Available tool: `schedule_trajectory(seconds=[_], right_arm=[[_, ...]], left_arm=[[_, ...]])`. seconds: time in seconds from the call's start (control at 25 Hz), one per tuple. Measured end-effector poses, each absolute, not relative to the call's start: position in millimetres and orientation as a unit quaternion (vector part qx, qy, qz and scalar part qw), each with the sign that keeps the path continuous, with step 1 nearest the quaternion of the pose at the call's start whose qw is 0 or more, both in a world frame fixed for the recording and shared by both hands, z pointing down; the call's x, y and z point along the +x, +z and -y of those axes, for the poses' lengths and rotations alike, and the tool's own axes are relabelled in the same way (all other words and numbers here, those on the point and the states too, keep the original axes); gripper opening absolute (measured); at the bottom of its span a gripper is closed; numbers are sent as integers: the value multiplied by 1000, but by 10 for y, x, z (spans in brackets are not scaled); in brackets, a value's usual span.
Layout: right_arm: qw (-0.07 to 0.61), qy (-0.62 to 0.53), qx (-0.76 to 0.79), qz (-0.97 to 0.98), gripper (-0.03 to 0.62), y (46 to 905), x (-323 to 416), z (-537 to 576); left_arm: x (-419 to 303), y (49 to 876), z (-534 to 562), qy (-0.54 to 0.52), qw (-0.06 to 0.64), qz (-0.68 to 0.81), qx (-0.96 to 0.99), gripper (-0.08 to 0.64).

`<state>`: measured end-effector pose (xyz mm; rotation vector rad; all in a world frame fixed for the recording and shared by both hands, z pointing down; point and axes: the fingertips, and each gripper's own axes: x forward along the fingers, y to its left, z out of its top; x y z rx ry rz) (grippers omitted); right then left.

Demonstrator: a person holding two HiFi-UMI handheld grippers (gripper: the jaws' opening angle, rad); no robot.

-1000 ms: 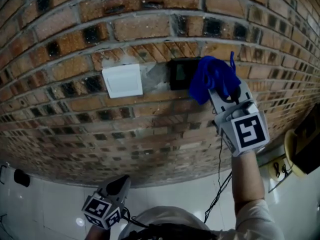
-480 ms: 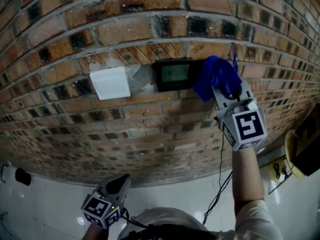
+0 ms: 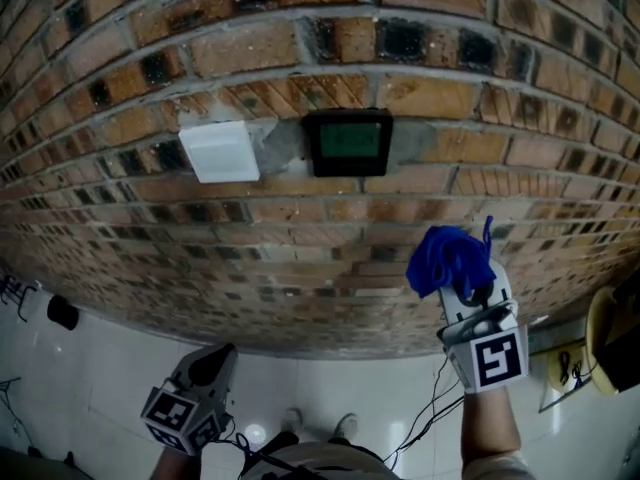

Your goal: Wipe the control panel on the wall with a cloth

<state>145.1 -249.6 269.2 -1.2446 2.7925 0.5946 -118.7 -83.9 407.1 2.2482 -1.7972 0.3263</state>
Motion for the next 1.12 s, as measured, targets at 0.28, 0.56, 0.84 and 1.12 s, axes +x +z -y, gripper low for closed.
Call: schedule_trajectory(seconds=[0.28,0.56,0.84,1.12], right_arm=[[-22,110,-381,-918,89,3507,1654,1418],[-27,86,-412,-907,89,3605,1586,9],[-41,62,-428,-901,89,3748,1358,-1365],[-46,49,-435,-898,87,3721,1390,-2137]], left_arm=[[-1304,3998,294,110,103,627,764,2],[-1570,3983,-714,88,87,614,780,2],[-1744,4240,-1750,103,100,586,797,1],[-1767,4254,-2179,98,98,575,806,1]])
